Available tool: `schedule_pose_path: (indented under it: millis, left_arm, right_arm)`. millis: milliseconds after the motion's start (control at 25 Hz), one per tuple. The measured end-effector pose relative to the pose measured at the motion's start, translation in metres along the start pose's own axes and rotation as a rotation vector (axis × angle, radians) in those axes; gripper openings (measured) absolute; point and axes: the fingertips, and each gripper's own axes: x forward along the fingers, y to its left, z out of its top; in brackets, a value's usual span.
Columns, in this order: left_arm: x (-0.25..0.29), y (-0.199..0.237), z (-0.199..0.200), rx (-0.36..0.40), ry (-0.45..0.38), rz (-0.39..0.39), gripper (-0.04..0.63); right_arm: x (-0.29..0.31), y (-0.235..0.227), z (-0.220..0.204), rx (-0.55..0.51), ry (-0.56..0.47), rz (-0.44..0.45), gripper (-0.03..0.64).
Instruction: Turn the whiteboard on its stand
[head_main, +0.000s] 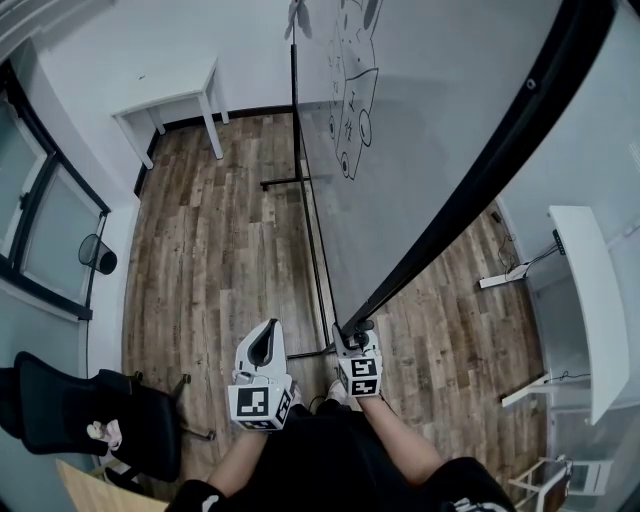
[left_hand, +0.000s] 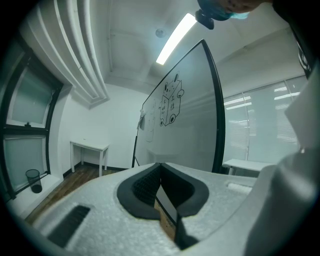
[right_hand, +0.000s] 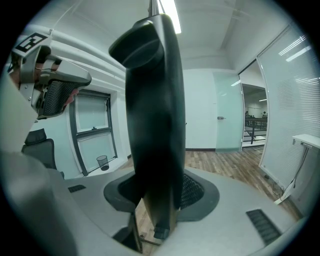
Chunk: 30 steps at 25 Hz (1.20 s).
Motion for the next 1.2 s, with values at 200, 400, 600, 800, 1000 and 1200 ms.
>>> schedule_pose_path:
  millis: [200, 400, 600, 800, 1000, 1200]
  left_arm:
    - [-0.001, 0.001, 0.000, -0.004, 0.000, 0.001, 0.015]
    - [0.000, 0.000, 0.000, -0.002, 0.001, -0.005, 0.015]
    - [0.001, 0.000, 0.002, -0.002, 0.002, -0.016, 0.015]
    - [0.001, -0.003, 0.001, -0.002, 0.005, -0.034, 0.015]
    - [0.003, -0.005, 0.002, -0.004, 0.003, -0.048, 0.015]
    - [0.003, -0.007, 0.004, 0.000, 0.002, -0.061, 0.015]
  right_arm:
    - [-0.007, 0.001, -0.003, -0.002, -0.001, 0.001, 0.169]
    - [-0.008, 0.001, -0.004, 0.002, 0.016, 0.014, 0.168]
    - [-0.024, 0.003, 0.000, 0.018, 0.035, 0.017, 0.175]
    - [-0.051, 0.003, 0.003, 0.026, 0.056, 0.024, 0.195]
    - [-0.078, -0.001, 0.012, 0.088, 0.034, 0.020, 0.195]
    - [-0.097, -0.008, 0.035, 0.148, -0.008, -0.012, 0.184]
